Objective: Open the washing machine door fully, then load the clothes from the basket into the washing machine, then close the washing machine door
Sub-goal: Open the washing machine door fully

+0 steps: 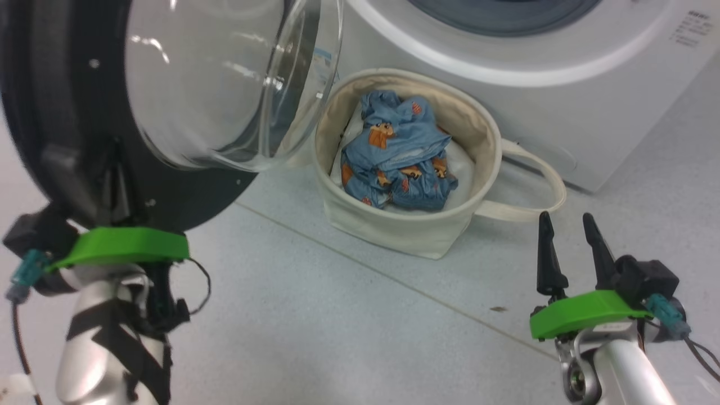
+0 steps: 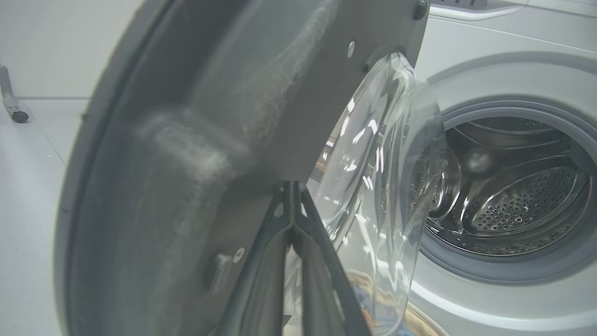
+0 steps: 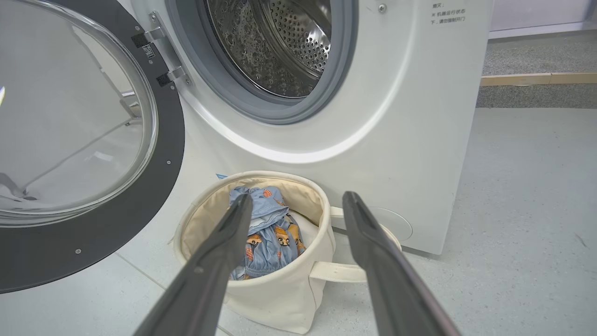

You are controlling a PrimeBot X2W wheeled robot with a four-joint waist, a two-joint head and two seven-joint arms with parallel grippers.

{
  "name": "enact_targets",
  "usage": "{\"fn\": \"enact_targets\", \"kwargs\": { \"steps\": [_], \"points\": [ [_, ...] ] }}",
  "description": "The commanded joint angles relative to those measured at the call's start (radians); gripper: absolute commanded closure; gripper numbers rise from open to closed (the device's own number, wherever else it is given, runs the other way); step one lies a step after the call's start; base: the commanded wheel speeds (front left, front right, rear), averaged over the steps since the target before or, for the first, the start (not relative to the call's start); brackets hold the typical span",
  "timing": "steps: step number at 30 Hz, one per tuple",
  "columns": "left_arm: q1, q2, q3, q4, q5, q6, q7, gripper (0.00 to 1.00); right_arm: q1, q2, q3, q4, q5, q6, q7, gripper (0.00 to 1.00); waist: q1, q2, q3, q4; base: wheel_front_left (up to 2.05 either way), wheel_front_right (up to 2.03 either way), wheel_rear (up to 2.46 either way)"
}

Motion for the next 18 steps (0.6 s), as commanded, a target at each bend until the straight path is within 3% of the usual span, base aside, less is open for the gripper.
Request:
{"fn": "enact_targets", "kwargs": {
  "steps": [1, 12, 18],
  "points": [
    [-0.05, 0.033, 0.058, -0.023, 0.007, -0.002, -0.005, 1.0, -0.035, 0.002, 0.02, -0.035, -0.014, 0.0, -0.012, 0.0, 0.0, 0.0, 0.031, 0.005, 0.0, 0.0, 0.0],
    [-0.244, 0.04, 0.269, 0.134, -0.014, -0.077, -0.005, 1.0, -0.078, -0.092, -0.023, -0.078, -0.055, 0.0, -0.012, 0.0, 0.0, 0.0, 0.188, 0.055, 0.0, 0.0, 0.0],
    [-0.307, 0.071, 0.386, 0.224, 0.007, -0.088, -0.005, 1.0, -0.072, -0.133, 0.009, -0.069, -0.058, 0.0, -0.012, 0.0, 0.0, 0.0, 0.21, 0.056, 0.0, 0.0, 0.0]
  ]
}}
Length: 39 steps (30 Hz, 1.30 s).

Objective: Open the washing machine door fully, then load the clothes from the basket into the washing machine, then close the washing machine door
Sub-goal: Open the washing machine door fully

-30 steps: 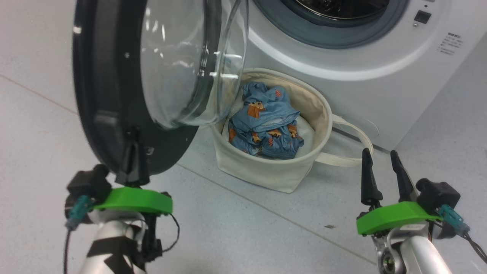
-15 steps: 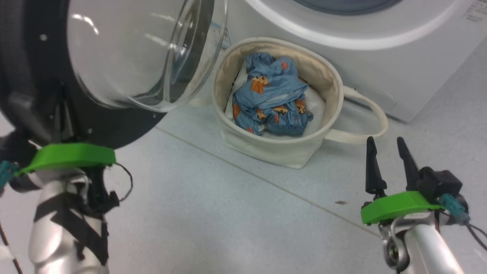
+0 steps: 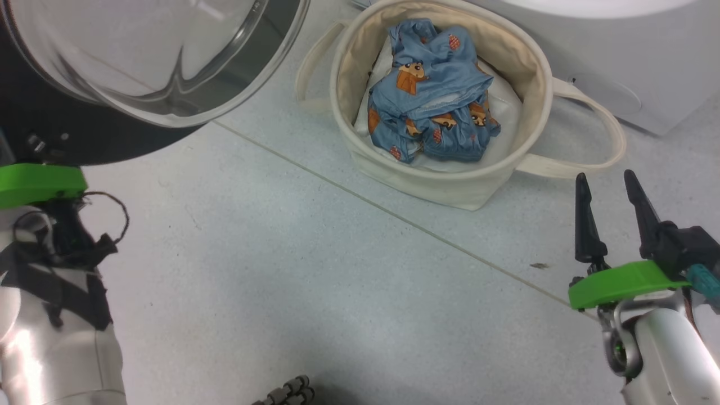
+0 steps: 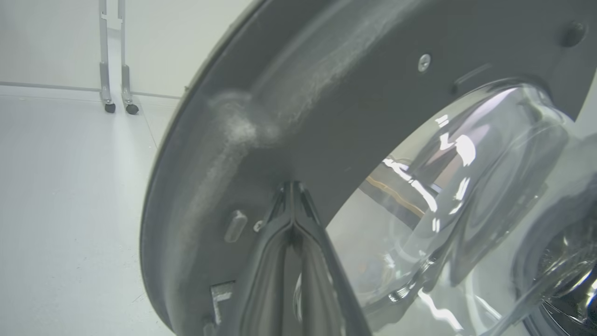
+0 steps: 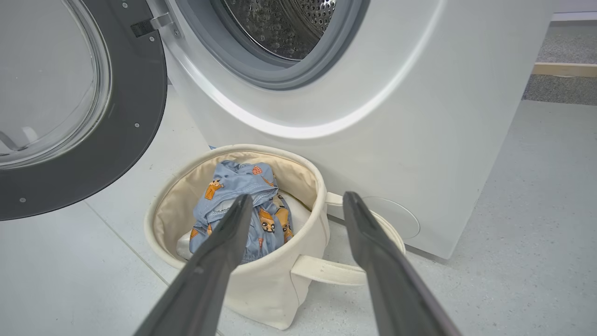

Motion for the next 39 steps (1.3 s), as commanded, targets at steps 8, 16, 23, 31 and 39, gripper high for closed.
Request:
{"fn": "enact_targets", "kwargs": {
  "steps": [8, 16, 23, 31, 39],
  "points": [
    [-0.065, 0.063, 0.126, -0.009, 0.055, -0.033, -0.005, 1.0, -0.041, -0.067, 0.059, -0.022, -0.002, 0.0, -0.012, 0.0, -0.0001, 0.0, 0.06, -0.005, 0.0, 0.0, 0.0],
    [0.005, 0.023, 0.103, -0.107, 0.183, -0.042, -0.005, 1.0, -0.042, -0.045, 0.074, -0.001, 0.02, 0.0, -0.012, 0.0, -0.0001, 0.0, 0.005, 0.006, 0.0, 0.0, 0.0],
    [0.104, 0.02, -0.102, -0.146, 0.111, -0.01, -0.005, 1.0, -0.025, 0.029, 0.045, -0.004, 0.031, 0.0, -0.012, 0.0, -0.0001, 0.0, -0.102, -0.001, 0.0, 0.0, 0.0],
    [0.292, 0.019, -0.411, -0.25, 0.094, 0.063, -0.005, 1.0, 0.002, 0.117, 0.028, -0.033, 0.048, 0.0, -0.012, 0.0, -0.0001, 0.0, -0.239, -0.107, 0.0, 0.0, 0.0],
    [0.439, 0.019, -0.51, -0.306, 0.079, 0.069, -0.005, 1.0, 0.053, 0.13, 0.046, -0.07, 0.113, 0.0, -0.012, 0.0, -0.0001, 0.0, -0.334, -0.234, 0.0, 0.0, 0.0]
  ]
}}
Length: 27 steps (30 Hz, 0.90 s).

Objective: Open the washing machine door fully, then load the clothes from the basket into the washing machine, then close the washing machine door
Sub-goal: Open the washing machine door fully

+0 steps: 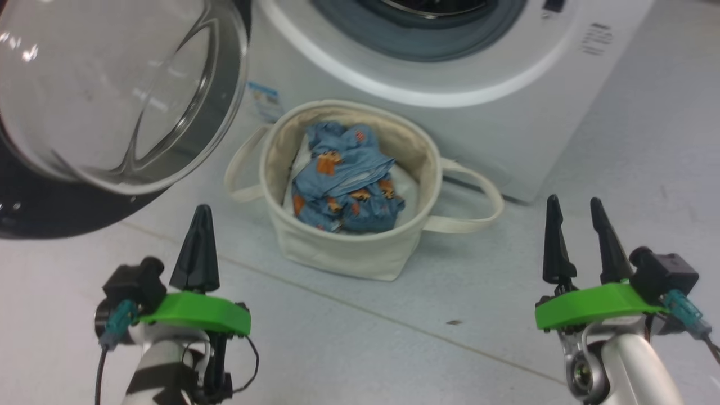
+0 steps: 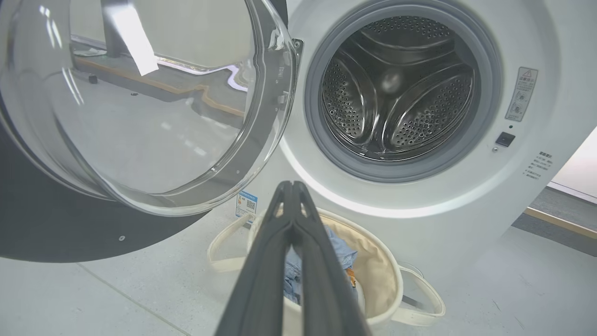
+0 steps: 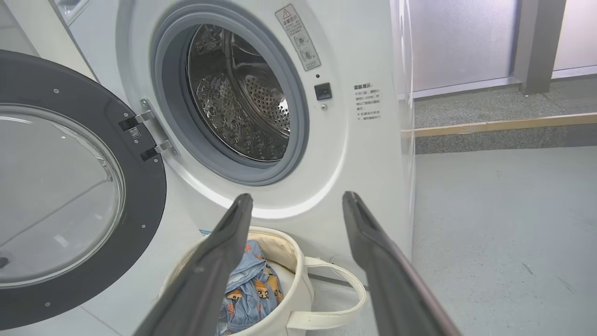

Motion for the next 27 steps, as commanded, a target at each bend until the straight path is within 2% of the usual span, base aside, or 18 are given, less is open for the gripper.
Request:
{"fn": "enact_targets", "kwargs": {
  "steps": [1, 11, 12, 13, 14, 20, 27],
  "points": [
    [0.008, 0.031, 0.023, -0.049, -0.007, -0.006, -0.005, 1.0, 0.004, 0.013, 0.029, -0.04, 0.011, 0.0, -0.012, 0.0, 0.0002, 0.0, -0.063, -0.068, 0.0, 0.0, 0.0],
    [0.151, 0.031, 0.029, -0.152, -0.026, -0.002, -0.005, 1.0, 0.059, 0.013, 0.027, -0.043, 0.052, 0.0, -0.012, 0.0, 0.0002, 0.0, -0.116, -0.15, 0.0, 0.0, 0.0],
    [0.154, 0.031, 0.026, -0.155, -0.023, 0.002, -0.005, 0.41, 0.06, 0.013, 0.026, -0.042, 0.052, 0.0, -0.012, 0.0, 0.0002, 0.0, -0.117, -0.151, 0.0, 0.0, 0.0],
    [0.157, 0.031, 0.022, -0.154, -0.03, 0.004, -0.005, 0.14, 0.061, 0.013, 0.024, -0.042, 0.053, 0.0, -0.012, 0.0, 0.0002, 0.0, -0.119, -0.151, 0.0, 0.0, 0.0],
    [0.158, 0.031, 0.017, -0.154, -0.032, 0.005, -0.005, 0.0, 0.062, 0.013, 0.023, -0.041, 0.053, 0.0, -0.012, 0.0, 0.0002, 0.0, -0.12, -0.15, 0.0, 0.0, 0.0],
    [0.164, 0.031, -0.022, -0.14, -0.03, -0.025, -0.005, 0.0, 0.066, 0.013, 0.04, -0.035, 0.045, 0.0, -0.012, 0.0, 0.0002, 0.0, -0.134, -0.148, 0.0, 0.0, 0.0],
    [0.171, 0.031, -0.023, -0.142, -0.021, -0.054, -0.005, 0.0, 0.073, 0.013, 0.045, -0.035, 0.039, 0.0, -0.012, 0.0, 0.0002, 0.0, -0.138, -0.171, 0.0, 0.0, 0.0]
  ]
}}
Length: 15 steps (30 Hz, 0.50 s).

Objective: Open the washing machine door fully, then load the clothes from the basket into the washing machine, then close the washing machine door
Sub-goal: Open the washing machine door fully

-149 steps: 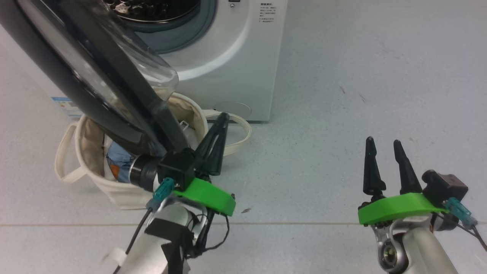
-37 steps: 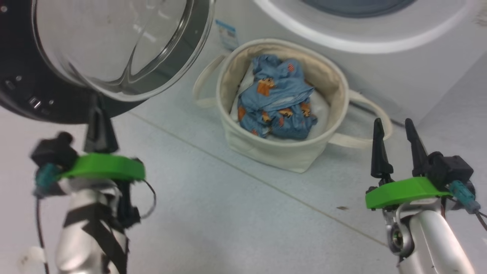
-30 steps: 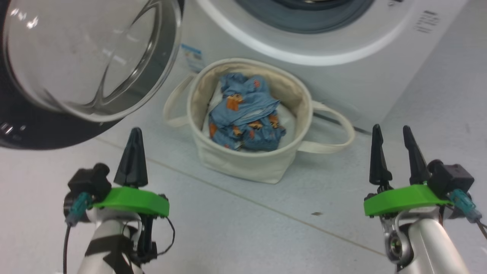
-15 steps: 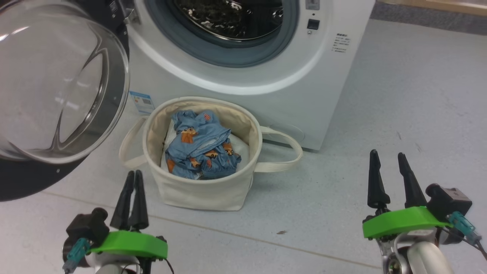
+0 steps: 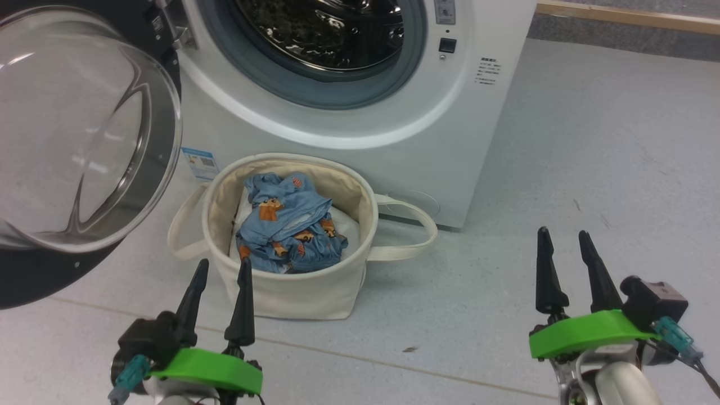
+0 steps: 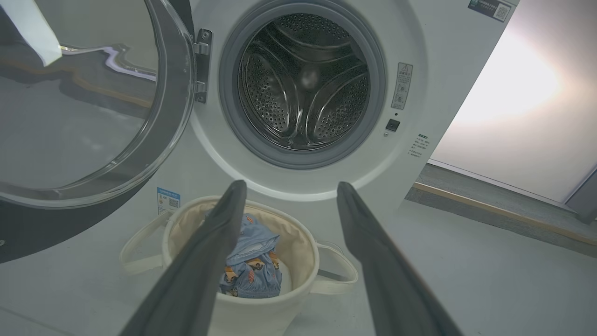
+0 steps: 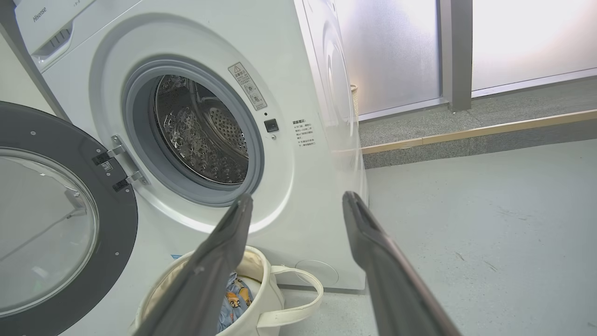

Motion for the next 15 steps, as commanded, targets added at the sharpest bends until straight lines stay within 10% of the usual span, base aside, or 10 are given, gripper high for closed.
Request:
{"fn": "enact_targets", "kwargs": {
  "steps": [1, 15],
  "points": [
    [-0.019, 0.015, 0.029, -0.028, 0.01, -0.004, -0.005, 0.0, -0.008, 0.004, 0.018, -0.03, -0.009, 0.0, -0.012, 0.0, 0.0, 0.0, 0.0, -0.004, 0.0, 0.0, 0.0],
    [-0.02, 0.015, 0.012, 0.003, 0.019, -0.029, -0.005, 0.0, -0.007, 0.004, 0.013, -0.034, -0.034, 0.0, -0.012, 0.0, 0.0, 0.0, 0.018, -0.08, 0.0, 0.0, 0.0]
  ]
}}
